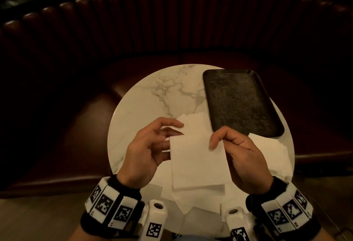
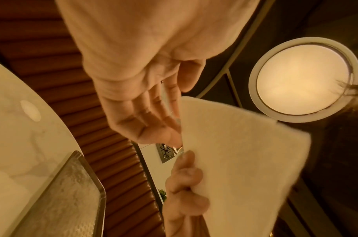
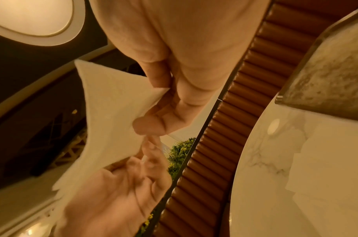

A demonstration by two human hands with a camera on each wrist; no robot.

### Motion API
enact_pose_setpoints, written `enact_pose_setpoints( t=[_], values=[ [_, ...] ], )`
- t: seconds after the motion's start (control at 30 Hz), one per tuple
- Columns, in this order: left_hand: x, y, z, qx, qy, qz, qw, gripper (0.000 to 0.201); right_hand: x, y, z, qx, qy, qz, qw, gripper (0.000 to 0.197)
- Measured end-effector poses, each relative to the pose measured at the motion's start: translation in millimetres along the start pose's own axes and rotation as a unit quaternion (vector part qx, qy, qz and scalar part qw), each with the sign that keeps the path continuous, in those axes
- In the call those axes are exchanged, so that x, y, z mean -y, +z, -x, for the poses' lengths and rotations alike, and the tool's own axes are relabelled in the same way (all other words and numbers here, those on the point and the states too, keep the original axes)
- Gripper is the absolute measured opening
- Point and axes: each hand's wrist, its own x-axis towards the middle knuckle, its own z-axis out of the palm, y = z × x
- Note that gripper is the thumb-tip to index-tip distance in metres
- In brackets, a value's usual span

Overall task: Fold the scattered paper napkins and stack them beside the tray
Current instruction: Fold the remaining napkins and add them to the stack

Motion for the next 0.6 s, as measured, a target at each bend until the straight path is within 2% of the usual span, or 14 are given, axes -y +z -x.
enact_pose_setpoints(
  t=[0.03,0.1,0.2,0.4,0.43,0.53,0.6],
  values=[
    [-1,0,0,0.007,-0.022,0.004,1.000,0.040,0,-1,0,-0.001,-0.007,0.013,1.000,0.022],
    [0,2,-1,0.002,-0.053,-0.064,0.997,0.047,1,-1,2,0.007,-0.029,0.040,0.999,0.028],
    [5,13,3,0.018,-0.060,-0.156,0.986,0.053,4,-1,4,0.039,-0.035,0.046,0.998,0.033],
    [12,12,1,-0.018,-0.034,-0.150,0.988,0.054,1,-3,2,0.046,-0.053,0.057,0.996,0.036],
    [12,11,1,-0.020,-0.031,-0.150,0.988,0.051,1,-4,2,0.055,-0.053,0.051,0.996,0.039],
    [10,3,2,-0.012,-0.012,-0.094,0.995,0.024,1,-5,3,0.050,-0.045,0.020,0.998,0.041],
    [7,-1,3,0.005,-0.006,-0.067,0.998,0.032,2,-4,2,0.038,-0.033,0.004,0.999,0.042]
  ],
)
